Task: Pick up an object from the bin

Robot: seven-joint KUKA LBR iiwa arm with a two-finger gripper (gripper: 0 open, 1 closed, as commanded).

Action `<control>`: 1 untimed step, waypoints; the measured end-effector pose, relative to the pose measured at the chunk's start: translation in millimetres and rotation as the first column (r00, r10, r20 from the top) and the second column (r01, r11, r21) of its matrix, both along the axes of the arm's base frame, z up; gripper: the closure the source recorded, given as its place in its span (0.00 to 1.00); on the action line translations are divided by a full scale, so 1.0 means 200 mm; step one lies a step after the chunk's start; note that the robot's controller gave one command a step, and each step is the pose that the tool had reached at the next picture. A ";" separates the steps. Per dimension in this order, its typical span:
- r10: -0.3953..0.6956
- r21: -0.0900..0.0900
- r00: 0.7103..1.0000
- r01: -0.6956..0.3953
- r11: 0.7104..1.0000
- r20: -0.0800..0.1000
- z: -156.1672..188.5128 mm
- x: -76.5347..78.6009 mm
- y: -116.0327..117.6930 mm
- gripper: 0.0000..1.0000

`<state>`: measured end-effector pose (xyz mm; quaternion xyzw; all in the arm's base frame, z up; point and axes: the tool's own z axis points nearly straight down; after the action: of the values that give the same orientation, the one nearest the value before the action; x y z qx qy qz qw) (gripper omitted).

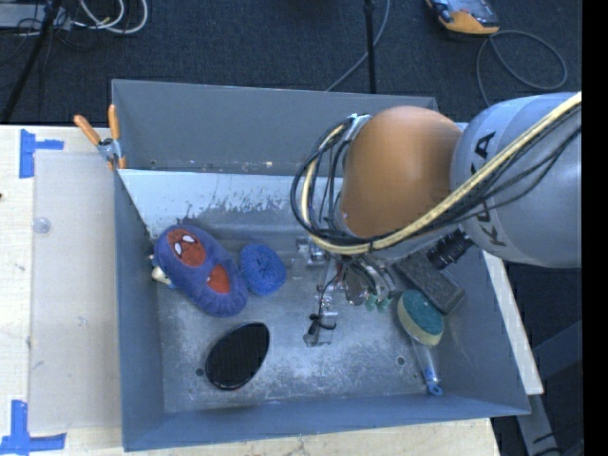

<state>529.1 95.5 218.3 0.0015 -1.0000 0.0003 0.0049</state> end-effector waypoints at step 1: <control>-0.002 0.001 1.000 0.002 1.000 0.009 0.02 0.01 0.00 0.00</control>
Offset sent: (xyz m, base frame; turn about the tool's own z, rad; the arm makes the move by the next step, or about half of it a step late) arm -0.0356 0.0458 -0.0788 0.0900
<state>530.7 95.0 222.8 0.0003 -1.0000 -0.0001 0.0007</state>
